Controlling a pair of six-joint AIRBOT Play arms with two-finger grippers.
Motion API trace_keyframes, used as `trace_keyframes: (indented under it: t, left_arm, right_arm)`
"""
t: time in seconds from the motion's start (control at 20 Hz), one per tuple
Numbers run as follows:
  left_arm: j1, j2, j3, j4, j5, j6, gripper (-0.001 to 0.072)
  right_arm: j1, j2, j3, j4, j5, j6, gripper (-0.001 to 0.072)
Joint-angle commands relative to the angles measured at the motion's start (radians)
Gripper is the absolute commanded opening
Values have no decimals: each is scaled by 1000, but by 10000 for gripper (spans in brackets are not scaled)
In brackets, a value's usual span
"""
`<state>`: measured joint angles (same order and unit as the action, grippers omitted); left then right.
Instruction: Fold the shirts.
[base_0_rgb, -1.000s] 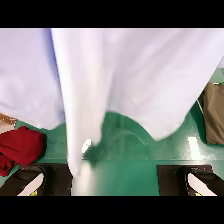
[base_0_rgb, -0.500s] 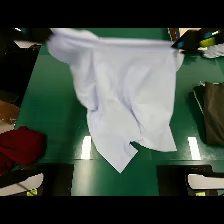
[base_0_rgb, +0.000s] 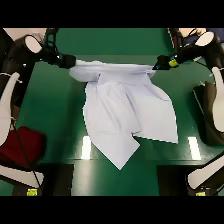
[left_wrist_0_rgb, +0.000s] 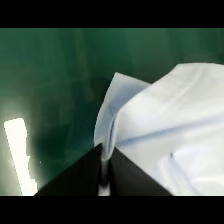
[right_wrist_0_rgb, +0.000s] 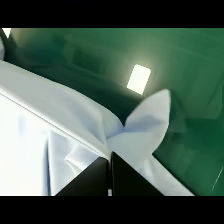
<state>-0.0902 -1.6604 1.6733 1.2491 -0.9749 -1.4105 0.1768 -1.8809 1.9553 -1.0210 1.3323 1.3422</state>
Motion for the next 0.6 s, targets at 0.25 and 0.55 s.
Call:
trace_keyframes:
  t: [0.25, 0.55]
  left_arm:
    - [29, -48, 50, 4, -187, -58, 542]
    - [44, 161, -179, -48, -301, -33, 542]
  right_arm:
    - [-41, -6, 0, 0, 36, -9, 379]
    - [-207, 219, -130, 6, 251, -84, 377]
